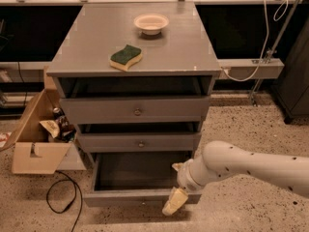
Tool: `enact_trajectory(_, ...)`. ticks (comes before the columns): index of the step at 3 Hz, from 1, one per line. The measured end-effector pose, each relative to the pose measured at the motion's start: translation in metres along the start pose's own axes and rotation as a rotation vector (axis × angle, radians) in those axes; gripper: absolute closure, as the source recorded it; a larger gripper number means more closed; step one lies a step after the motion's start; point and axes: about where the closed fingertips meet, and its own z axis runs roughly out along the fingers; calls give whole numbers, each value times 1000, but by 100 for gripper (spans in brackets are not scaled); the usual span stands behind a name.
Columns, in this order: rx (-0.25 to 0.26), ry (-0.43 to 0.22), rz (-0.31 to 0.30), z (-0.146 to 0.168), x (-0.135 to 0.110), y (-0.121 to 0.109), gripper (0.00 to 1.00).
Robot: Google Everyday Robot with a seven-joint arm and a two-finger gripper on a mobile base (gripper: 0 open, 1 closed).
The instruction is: Close bottom drawer
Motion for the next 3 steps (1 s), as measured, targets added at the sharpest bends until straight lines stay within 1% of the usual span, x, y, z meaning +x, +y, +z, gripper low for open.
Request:
enact_trajectory(1, 1, 3, -6, 1, 0, -1, 0)
enact_trajectory(2, 10, 34, -79, 46, 29, -18, 0)
enact_trajectory(3, -36, 30, -99, 85, 59, -35, 0)
